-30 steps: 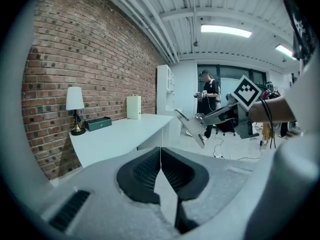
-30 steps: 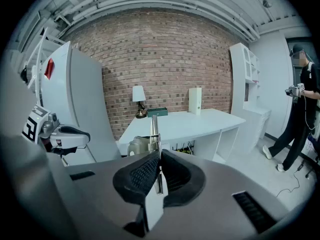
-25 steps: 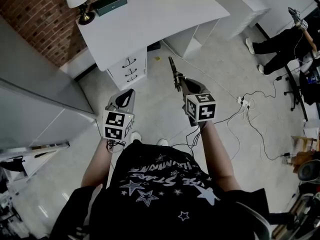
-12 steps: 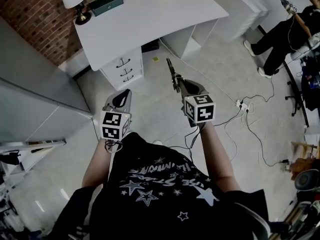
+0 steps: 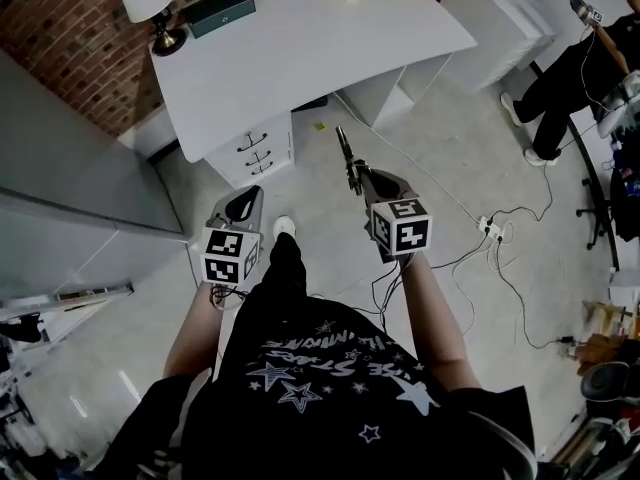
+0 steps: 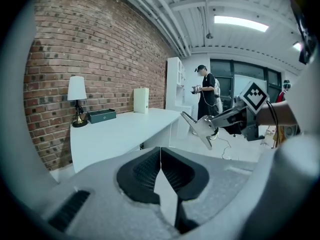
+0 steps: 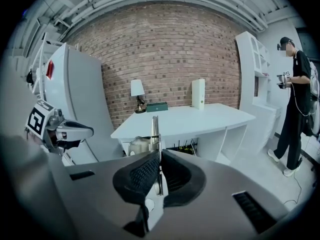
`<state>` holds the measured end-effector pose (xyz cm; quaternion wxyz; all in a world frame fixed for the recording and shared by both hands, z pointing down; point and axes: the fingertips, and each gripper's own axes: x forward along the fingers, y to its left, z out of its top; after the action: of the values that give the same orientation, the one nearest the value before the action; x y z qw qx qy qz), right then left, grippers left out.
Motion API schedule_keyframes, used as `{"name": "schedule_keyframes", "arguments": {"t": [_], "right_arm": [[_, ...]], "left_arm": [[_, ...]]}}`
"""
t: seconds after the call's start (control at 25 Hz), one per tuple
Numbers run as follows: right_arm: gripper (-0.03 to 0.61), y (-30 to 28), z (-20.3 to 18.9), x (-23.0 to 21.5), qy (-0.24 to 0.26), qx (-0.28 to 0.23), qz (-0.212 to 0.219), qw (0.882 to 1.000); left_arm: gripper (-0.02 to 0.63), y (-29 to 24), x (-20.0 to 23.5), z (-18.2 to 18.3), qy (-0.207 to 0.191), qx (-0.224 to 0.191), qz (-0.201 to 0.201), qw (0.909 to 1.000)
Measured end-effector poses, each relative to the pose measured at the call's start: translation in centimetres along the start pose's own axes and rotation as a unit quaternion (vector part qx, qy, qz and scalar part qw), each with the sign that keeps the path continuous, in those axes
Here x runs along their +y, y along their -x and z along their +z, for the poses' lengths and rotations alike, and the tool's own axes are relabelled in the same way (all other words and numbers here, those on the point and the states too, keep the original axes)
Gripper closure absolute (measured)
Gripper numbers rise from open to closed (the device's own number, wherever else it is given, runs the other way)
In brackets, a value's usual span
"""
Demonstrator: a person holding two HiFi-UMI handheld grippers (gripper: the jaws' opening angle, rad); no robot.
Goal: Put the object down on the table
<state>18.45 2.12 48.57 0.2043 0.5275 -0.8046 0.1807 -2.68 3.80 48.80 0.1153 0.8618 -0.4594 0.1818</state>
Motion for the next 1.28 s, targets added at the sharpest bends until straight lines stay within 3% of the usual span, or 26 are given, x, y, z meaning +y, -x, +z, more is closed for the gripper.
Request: {"name": "schedule_keyframes", "arguments": {"t": [0.36,0.76,1.0,1.28], "right_arm": [[0.566,-11.6,6.8,-4.2,0.036,0.026,0.002,0.999],[0.566,-23.3,13.1,-3.8,0.132,0.064,0.019,0.989],[0.566,-28.7,15.6,-2.8,0.219,0.085,0.026,0.972],[0.566,-32.7,16.9,-1.6,0.351,0.094,0.05,0.93]], "left_arm": [[0.592,-11.3,9.8,4.7,-0.003,-0.001,-0.005,1.0],[0.592,-16.8,19.3,6.8,0.022,0.007,0.007,0.9997],[0.593,-18.1,24.0,7.3,0.042,0.0,0.021,0.9989],[0.593,-18.5,26.6,7.0,0.057,-0.006,0.051,0.997]]}}
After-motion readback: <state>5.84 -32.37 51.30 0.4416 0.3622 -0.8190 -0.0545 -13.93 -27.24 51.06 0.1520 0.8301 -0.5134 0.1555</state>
